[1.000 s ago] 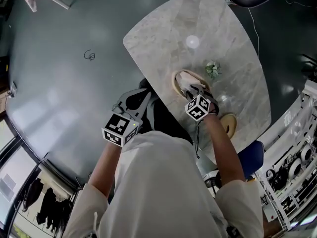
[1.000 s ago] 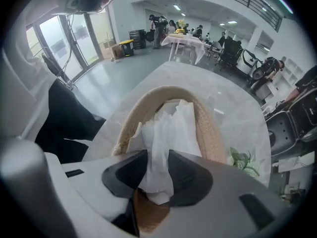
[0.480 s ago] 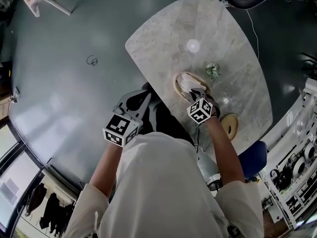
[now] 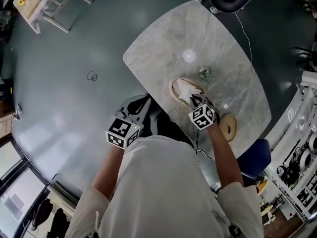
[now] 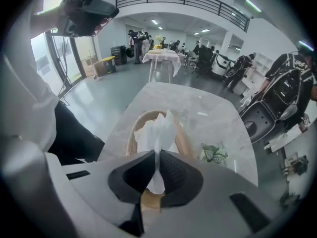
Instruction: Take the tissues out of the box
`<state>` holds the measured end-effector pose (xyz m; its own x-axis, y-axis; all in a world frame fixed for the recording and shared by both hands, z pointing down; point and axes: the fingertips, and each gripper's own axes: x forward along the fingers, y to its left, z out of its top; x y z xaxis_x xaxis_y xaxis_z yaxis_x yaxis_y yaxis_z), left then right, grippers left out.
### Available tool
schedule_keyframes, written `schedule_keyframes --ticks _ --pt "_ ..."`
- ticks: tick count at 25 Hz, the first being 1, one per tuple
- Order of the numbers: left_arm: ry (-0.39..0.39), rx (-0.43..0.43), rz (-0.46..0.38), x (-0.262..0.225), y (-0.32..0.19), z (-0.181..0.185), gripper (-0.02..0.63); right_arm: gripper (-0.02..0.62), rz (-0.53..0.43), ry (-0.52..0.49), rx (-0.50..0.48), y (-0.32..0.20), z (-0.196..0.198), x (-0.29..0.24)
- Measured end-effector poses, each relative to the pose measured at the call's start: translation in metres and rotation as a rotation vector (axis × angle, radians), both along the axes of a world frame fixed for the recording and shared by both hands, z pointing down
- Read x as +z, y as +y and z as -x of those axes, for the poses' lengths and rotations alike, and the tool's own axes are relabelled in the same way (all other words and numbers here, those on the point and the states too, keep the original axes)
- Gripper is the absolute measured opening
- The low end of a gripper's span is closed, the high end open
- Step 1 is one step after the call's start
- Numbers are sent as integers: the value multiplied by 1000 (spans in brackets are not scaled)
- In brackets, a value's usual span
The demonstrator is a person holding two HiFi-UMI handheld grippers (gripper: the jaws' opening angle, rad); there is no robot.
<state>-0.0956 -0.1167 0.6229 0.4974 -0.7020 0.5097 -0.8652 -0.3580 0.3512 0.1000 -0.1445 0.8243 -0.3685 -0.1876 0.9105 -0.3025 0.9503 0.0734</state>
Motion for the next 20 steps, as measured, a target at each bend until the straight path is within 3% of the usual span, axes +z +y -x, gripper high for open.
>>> schedule_keyframes --ticks 11,20 --pt "-10 88 -63 -26 -10 -14 9 48 -47 -157 255 -13 -21 -69" --pt "0 190 -115 -41 -27 -36 9 48 -136 -364 477 -33 -33 -153"
